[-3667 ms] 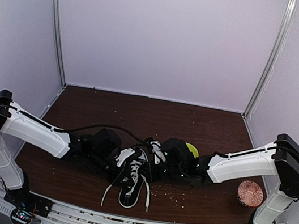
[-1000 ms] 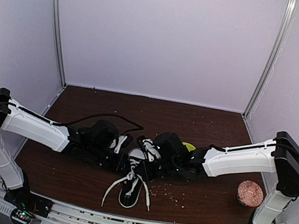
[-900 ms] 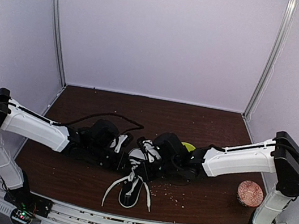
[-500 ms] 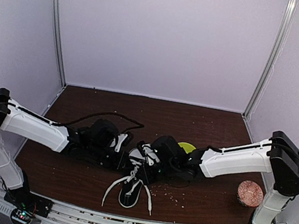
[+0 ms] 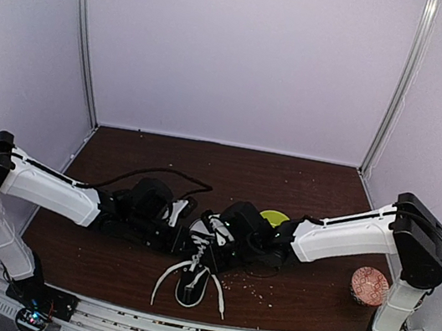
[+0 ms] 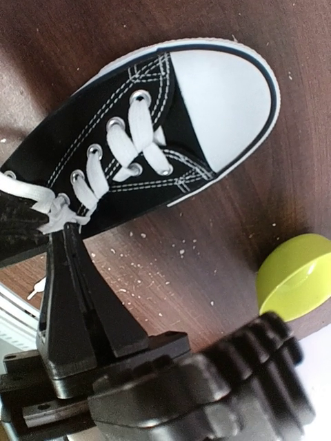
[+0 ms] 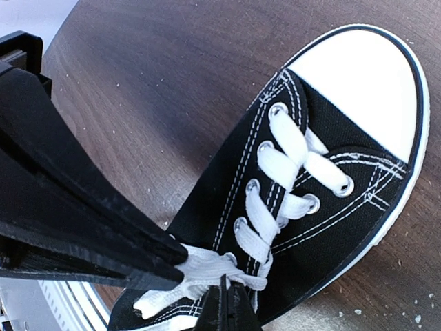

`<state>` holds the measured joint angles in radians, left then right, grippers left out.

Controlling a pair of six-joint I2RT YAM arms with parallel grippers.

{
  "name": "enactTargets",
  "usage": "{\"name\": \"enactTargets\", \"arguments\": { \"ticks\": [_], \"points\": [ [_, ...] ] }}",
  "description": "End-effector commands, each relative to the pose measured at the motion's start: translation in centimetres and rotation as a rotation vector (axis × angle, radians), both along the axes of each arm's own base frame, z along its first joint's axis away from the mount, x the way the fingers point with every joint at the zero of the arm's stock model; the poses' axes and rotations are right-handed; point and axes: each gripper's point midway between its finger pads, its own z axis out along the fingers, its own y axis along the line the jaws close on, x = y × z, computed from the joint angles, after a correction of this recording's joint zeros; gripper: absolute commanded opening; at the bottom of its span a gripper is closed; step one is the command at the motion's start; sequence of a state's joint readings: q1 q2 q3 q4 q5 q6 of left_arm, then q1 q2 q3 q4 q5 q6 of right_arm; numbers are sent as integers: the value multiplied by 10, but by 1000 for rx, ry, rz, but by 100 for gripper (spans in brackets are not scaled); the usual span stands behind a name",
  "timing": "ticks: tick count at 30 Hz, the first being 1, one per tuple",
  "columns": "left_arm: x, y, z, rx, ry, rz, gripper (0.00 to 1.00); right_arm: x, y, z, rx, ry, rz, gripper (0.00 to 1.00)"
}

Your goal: Tie the shoes

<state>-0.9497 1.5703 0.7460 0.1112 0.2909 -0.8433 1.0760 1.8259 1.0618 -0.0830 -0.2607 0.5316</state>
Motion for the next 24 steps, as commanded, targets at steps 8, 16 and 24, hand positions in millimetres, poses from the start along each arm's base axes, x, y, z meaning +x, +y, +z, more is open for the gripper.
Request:
{"name": "enactTargets", "arguments": {
  "ticks": [8,16,24],
  "points": [
    [0,-15,18,-92,-27,-57,0,6,2,-6,-24,0,-39,0],
    [-6,-19,11,-94,7,-92,0,8,8,-4,8,8,-51,0],
    [7,4,22,-25,-89,3,12,6,4,-7,4,14,-59,0]
  ]
}}
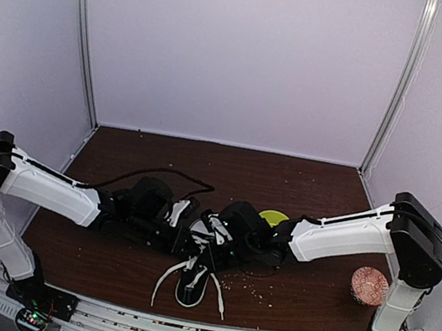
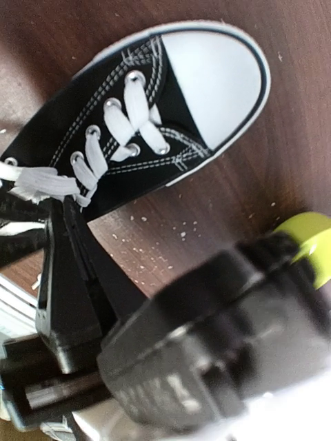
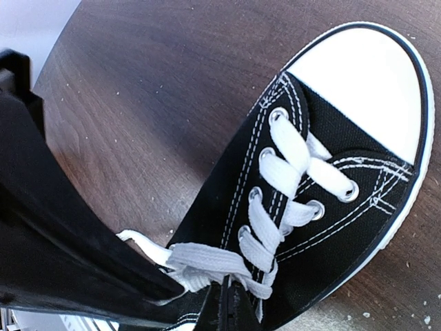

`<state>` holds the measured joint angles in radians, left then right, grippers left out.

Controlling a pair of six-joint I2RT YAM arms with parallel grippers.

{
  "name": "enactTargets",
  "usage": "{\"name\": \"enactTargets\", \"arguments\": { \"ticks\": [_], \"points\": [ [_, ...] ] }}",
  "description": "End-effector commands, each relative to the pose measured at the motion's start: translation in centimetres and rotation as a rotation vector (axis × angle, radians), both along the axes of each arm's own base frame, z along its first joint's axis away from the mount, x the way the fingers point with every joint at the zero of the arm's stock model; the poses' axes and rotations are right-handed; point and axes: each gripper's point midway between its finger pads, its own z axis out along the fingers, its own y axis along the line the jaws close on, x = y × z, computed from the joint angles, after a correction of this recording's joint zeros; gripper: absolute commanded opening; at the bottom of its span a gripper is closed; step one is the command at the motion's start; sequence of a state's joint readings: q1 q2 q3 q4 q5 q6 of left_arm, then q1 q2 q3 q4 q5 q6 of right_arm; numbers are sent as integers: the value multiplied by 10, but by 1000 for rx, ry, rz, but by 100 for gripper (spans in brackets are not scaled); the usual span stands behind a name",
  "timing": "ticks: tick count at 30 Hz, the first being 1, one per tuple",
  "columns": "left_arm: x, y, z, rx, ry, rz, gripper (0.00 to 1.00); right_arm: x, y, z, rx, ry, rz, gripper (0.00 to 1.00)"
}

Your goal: Tie the shoes

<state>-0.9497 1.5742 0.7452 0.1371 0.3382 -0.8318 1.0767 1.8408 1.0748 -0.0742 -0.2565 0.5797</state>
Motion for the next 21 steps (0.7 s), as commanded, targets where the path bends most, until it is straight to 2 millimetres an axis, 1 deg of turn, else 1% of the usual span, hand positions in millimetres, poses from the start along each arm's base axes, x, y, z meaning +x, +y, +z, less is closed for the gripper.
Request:
{"name": "enactTargets", "arguments": {
  "ticks": [1,3,6,8,14,16,19,21],
  "points": [
    [15,14,17,21,-97,59,16,3,0,-7,-14,-11,-21,0],
    [17,19,8,50,-81,70,22,3,-1,-7,-14,-13,-22,0],
    [16,20,-6,70,-35,71,26,4,-1,-7,-15,-13,-23,0],
    [15,18,-11,68,-17,66,27,4,-1,-6,-14,-14,-25,0],
    [14,18,-14,66,-6,69,28,4,-3,-7,-14,-14,-28,0],
    [13,18,-16,67,0,69,27,3,-3,-7,-14,-14,-29,0],
    [11,20,-21,72,14,72,19,3,-3,-7,-13,-13,-30,0],
    [10,21,-23,76,22,73,16,3,-4,-7,-13,-12,-31,0]
  ]
}}
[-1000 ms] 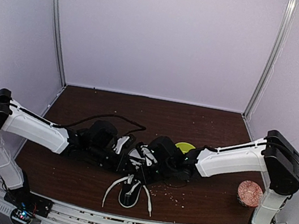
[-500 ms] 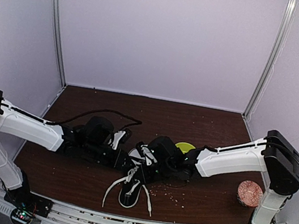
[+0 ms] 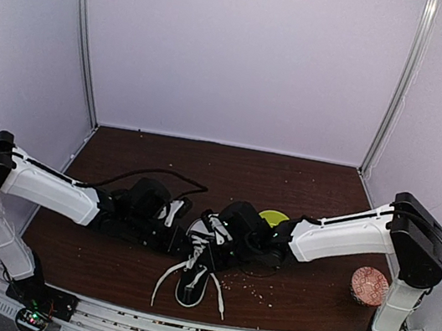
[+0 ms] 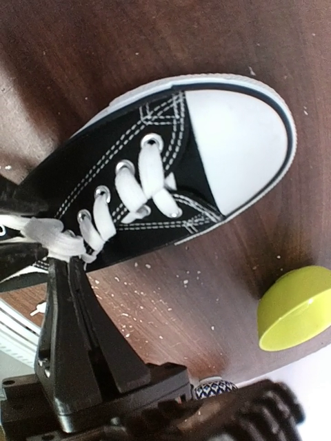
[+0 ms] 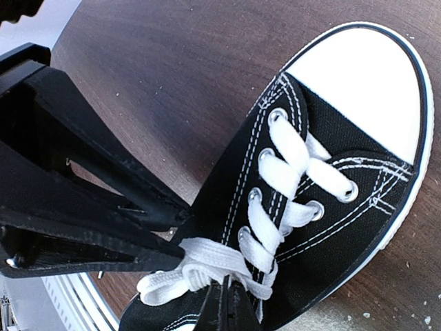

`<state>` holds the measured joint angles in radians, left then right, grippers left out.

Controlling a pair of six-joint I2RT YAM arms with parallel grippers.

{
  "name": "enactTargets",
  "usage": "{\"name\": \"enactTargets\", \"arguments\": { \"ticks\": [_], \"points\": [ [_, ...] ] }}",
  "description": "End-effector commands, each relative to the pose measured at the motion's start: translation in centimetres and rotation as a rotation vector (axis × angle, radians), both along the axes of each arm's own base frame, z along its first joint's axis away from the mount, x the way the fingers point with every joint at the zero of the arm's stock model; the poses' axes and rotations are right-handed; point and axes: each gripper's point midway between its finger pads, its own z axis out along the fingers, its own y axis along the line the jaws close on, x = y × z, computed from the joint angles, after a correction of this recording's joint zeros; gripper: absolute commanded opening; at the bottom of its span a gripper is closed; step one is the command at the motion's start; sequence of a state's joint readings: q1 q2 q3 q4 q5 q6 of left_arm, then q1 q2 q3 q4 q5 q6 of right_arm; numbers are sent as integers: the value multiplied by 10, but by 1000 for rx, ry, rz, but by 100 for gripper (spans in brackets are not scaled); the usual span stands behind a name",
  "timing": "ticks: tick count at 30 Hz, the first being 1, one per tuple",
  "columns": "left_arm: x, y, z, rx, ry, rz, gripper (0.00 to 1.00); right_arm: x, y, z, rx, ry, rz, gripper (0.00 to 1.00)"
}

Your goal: Tie the shoes

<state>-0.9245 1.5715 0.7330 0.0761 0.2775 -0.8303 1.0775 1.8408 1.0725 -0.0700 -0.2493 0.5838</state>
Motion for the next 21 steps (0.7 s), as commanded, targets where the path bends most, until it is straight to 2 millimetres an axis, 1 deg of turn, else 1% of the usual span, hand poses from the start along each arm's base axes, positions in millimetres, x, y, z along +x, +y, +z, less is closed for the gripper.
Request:
{"name": "enactTargets", "arguments": {
  "ticks": [1,5,8,13,15,19,21],
  "points": [
    [-1,1,-8,-3,17,5,16,2,-3,-7,-13,-9,-24,0],
    [-3,-1,-10,-8,30,-5,16,2,-3,-7,-14,-9,-24,0],
    [-5,-4,-10,-24,35,-19,20,2,-4,-7,-14,-7,-25,0],
    [-6,-5,-10,-28,42,-29,20,3,-3,-8,-15,-7,-25,0],
    [-7,-7,-11,-33,46,-36,16,2,-3,-8,-15,-8,-24,0],
    [-6,-9,-9,-45,39,-40,0,3,-3,-8,-19,-6,-25,0],
    [-4,-10,-4,-53,20,-40,0,3,-3,-8,-20,-5,-24,0]
  ]
}}
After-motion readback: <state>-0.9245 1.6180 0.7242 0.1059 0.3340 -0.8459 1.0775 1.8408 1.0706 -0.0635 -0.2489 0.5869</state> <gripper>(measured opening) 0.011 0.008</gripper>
